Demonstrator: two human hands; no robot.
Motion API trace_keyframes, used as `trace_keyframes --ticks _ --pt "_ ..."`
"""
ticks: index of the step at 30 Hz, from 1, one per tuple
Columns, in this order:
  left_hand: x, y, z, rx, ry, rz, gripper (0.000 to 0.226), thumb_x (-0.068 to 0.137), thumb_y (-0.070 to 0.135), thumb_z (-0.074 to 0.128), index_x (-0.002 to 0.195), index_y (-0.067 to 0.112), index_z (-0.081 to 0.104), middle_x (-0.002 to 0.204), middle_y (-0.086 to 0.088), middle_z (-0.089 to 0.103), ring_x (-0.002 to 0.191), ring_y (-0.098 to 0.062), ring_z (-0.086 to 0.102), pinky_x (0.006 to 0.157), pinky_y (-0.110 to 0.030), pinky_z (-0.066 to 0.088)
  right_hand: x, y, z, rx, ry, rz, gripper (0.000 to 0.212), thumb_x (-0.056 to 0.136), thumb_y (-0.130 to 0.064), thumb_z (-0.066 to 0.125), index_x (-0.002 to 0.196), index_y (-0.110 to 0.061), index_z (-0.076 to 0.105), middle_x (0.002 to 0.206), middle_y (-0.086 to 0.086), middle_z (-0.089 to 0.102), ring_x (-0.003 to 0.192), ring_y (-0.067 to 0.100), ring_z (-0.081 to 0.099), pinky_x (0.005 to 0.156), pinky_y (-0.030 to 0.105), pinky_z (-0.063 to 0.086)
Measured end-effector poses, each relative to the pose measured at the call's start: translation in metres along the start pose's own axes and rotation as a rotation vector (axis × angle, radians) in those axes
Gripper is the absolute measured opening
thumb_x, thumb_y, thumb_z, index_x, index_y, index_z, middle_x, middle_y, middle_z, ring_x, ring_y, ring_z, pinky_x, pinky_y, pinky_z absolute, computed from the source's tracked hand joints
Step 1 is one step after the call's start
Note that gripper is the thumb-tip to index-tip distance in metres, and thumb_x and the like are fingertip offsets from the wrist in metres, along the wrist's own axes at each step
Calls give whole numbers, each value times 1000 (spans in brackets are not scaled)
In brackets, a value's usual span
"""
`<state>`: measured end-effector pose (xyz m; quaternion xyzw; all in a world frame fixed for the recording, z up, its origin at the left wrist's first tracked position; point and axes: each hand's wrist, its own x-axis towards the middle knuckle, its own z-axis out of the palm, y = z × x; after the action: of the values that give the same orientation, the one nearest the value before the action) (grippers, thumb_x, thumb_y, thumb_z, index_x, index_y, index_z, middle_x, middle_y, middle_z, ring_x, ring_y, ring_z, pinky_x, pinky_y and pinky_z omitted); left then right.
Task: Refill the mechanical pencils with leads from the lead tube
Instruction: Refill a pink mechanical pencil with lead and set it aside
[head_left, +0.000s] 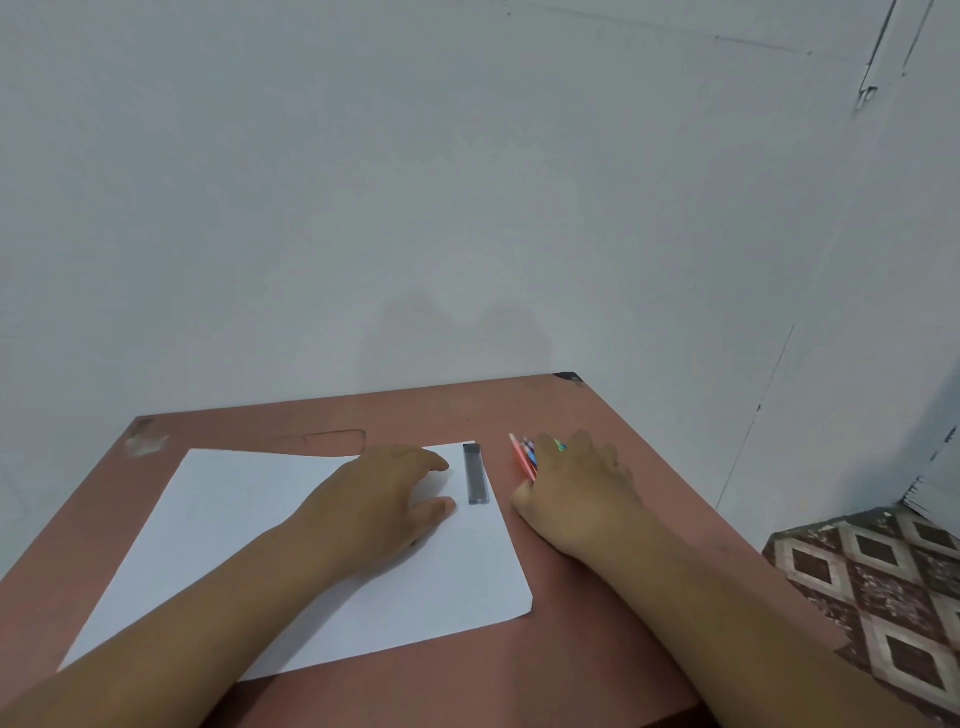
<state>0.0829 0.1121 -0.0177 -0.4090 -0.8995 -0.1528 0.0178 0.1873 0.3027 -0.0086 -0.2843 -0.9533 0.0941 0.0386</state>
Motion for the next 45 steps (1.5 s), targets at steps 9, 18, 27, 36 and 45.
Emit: trace_keyframes --ticks 9,18,27,36,45 --pt "1 -8 0 -31 -17 -45 48 94 61 50 139 44 43 147 26 39 137 0 33 99 -26 36 5 -5 -2 41 -48 -38 49 94 -24 42 142 -21 35 128 12 39 112 36 46 89 38 41" --pt "0 -17 -9 -62 -32 -103 47 92 65 50 135 47 46 139 25 44 132 -3 37 97 -29 37 17 -6 2 47 -51 -22 47 93 -15 44 139 -23 38 126 11 40 93 30 42 75 33 41" --pt "-15 -34 -23 -52 -36 -144 42 94 63 48 133 47 48 124 31 37 128 -2 42 91 -25 34 26 -3 4 119 -2 -66 48 88 -11 50 132 -26 41 105 7 47 78 24 55 56 30 39" --pt "-31 -46 -24 -71 -28 -148 37 93 63 51 125 45 54 125 31 46 116 3 46 92 -24 40 18 -8 3 219 39 -164 68 85 -5 48 143 -38 35 92 1 53 72 19 57 60 32 45" --pt "-35 -52 -25 -60 -35 -129 42 93 65 48 130 46 51 128 32 42 120 3 43 91 -24 37 8 -23 2 290 23 -222 79 80 -5 51 146 -43 30 117 -2 61 87 18 63 71 34 55"
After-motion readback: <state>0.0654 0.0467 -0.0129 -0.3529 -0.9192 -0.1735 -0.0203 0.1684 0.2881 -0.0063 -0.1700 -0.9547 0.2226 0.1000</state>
